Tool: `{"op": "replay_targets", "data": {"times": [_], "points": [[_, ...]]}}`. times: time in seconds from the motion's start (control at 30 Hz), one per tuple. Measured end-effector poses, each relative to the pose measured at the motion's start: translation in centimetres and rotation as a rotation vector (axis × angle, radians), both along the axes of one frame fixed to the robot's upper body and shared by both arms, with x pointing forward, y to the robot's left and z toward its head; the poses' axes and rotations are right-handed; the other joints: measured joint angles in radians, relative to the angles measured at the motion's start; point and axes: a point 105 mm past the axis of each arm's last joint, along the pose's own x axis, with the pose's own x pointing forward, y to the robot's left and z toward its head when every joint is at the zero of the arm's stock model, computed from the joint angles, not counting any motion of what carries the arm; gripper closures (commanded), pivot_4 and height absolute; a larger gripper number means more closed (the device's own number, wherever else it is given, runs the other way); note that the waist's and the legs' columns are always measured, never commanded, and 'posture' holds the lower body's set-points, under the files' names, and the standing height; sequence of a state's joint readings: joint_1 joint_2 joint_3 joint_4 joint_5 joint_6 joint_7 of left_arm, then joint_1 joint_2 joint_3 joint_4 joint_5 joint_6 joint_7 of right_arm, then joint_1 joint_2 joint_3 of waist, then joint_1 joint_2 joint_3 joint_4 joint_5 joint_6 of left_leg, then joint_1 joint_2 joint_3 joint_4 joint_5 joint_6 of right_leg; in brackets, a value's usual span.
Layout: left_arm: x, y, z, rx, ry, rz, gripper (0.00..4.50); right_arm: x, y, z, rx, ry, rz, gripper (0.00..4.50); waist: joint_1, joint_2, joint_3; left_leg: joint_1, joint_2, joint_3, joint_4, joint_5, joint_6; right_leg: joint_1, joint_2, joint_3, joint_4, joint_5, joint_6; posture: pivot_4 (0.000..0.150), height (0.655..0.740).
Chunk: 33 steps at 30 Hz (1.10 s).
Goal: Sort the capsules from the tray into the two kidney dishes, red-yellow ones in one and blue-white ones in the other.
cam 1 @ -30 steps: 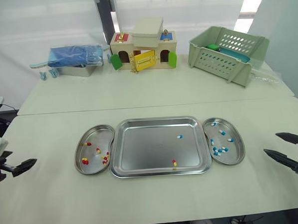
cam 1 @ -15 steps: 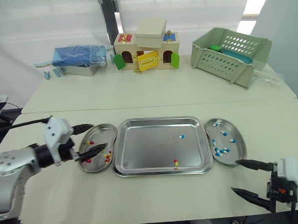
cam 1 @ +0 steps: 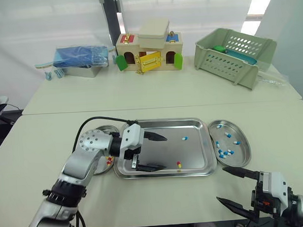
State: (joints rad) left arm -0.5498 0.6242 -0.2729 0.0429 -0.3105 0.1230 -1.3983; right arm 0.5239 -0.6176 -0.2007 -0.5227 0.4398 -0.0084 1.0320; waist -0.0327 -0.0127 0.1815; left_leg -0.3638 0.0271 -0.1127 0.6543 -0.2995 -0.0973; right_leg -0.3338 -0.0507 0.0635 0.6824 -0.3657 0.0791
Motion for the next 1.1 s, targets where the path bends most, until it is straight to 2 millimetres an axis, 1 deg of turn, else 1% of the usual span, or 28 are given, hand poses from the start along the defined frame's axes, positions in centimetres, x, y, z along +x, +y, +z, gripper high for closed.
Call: {"op": "replay_targets", "data": {"times": [0.1,0.17,0.27,0.37,0.43,0.6,0.73,0.83,0.93,1.1], "points": [[0.7,-0.4,-1.0,0.068,-0.003,-0.032,0.01,-0.2,0.3,-0.3,-0.002,0.008,-0.012,0.00,0.000,0.000,0.000,0.000,0.000,0.000,0.000,0.000,0.000,0.000,0.000,0.000,0.000,0.000,0.000,0.150,0.7400],[0.7,-1.4,-1.8,0.068,-0.007,-0.106,0.01,-0.6,0.5,-0.6,0.000,0.025,-0.028,0.00,0.000,0.000,0.000,-0.001,0.000,0.000,0.002,0.000,0.000,0.000,0.000,0.000,0.000,0.000,0.000,0.150,0.7400],[0.7,-2.5,-2.2,0.081,-0.031,-0.174,0.01,-0.6,0.4,-0.8,0.005,0.026,-0.053,0.00,0.000,0.000,0.000,-0.001,0.000,0.000,0.004,0.000,0.000,0.001,0.000,-0.001,0.001,0.000,0.000,0.150,0.7400],[1.1,-3.9,-2.0,0.102,-0.080,-0.230,0.01,-0.8,0.7,-1.1,0.012,0.032,-0.067,0.00,0.000,0.000,0.000,-0.001,0.000,0.000,0.005,-0.001,0.001,0.001,0.000,0.000,0.001,0.001,0.001,0.150,0.7400],[1.4,-4.3,-2.1,0.113,-0.099,-0.245,0.01,-0.9,0.8,-1.3,0.011,0.034,-0.075,0.00,0.000,0.000,0.000,-0.001,0.000,0.000,0.005,-0.001,0.002,0.001,0.000,0.000,0.001,0.001,0.001,0.150,0.7400],[2.3,-4.5,-3.2,0.187,-0.082,-0.247,0.01,-1.1,0.9,-1.5,0.016,0.039,-0.084,0.00,-0.001,0.000,0.000,-0.001,0.000,0.000,0.006,-0.001,0.002,0.001,0.000,0.000,0.002,0.001,0.001,0.150,0.7400],[3.2,-5.4,-3.1,0.220,-0.077,-0.248,0.01,-0.9,0.9,-1.4,0.017,0.033,-0.095,0.00,0.000,-0.001,0.000,-0.002,-0.001,0.000,0.006,-0.001,0.002,0.001,0.000,0.000,0.001,0.001,0.001,0.150,0.7400],[3.4,-6.1,-2.8,0.219,-0.087,-0.256,0.65,-0.8,0.9,-1.4,0.017,0.031,-0.098,0.00,0.000,-0.001,0.000,-0.002,-0.001,0.000,0.006,-0.001,0.002,0.001,0.000,0.000,0.001,0.001,0.001,0.150,0.7400],[3.5,-6.9,-2.7,0.216,-0.086,-0.270,1.57,-0.7,0.9,-1.3,0.018,0.025,-0.099,0.00,0.000,-0.001,0.000,-0.002,-0.001,0.000,0.006,-0.001,0.002,0.001,0.000,0.000,0.001,0.001,0.001,0.150,0.7400],[3.0,-7.1,-3.2,0.249,-0.092,-0.320,1.57,-0.6,1.1,-1.0,0.021,0.011,-0.103,0.00,-0.002,-0.001,0.000,-0.002,-0.001,0.000,0.006,-0.001,0.002,0.001,0.000,0.000,0.002,0.001,0.001,0.150,0.7400]]}}
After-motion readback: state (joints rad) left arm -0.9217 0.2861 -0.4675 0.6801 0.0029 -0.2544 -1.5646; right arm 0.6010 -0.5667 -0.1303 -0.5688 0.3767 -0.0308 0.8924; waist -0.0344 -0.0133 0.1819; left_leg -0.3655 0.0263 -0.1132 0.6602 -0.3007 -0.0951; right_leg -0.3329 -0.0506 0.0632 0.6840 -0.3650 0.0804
